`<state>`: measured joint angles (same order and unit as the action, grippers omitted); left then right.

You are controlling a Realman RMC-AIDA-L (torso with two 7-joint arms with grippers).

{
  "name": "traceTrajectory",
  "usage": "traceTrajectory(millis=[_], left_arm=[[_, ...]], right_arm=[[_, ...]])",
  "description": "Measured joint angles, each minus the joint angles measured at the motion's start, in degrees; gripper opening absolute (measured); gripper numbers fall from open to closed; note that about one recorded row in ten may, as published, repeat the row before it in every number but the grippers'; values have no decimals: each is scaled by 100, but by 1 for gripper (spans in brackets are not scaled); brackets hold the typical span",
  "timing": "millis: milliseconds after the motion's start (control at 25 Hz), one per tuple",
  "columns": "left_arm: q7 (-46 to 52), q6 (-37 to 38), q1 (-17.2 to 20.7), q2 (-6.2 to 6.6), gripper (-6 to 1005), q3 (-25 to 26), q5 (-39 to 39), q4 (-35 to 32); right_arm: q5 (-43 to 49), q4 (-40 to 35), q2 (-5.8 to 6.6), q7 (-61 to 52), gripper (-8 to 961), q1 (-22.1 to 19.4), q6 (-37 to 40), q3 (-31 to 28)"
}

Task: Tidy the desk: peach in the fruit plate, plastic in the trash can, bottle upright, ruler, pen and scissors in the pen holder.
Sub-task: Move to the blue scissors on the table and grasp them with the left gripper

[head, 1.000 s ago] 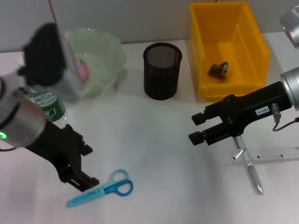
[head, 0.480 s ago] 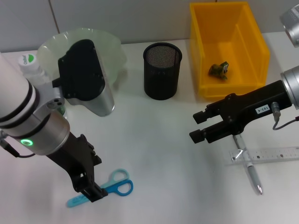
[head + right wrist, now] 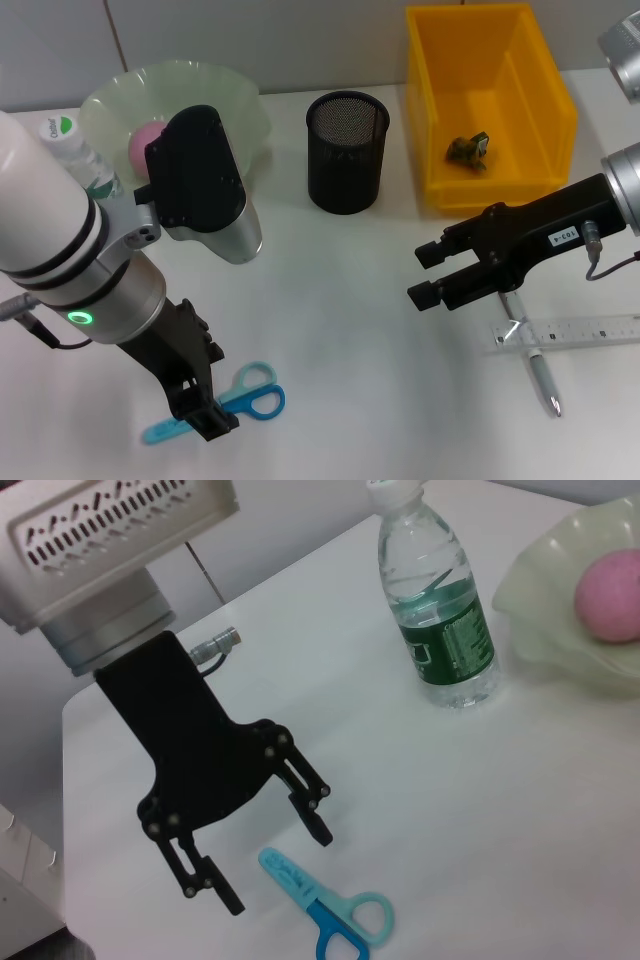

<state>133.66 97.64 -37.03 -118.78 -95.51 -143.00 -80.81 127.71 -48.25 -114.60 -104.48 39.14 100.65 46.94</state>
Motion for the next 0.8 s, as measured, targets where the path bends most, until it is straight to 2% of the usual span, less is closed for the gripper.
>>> traceTrajectory(millis=[800], left_arm=[[-28,-474,-6,-4,723,-274,6,530]], right_arm=[[113,34,0,34,722,34,135,9]])
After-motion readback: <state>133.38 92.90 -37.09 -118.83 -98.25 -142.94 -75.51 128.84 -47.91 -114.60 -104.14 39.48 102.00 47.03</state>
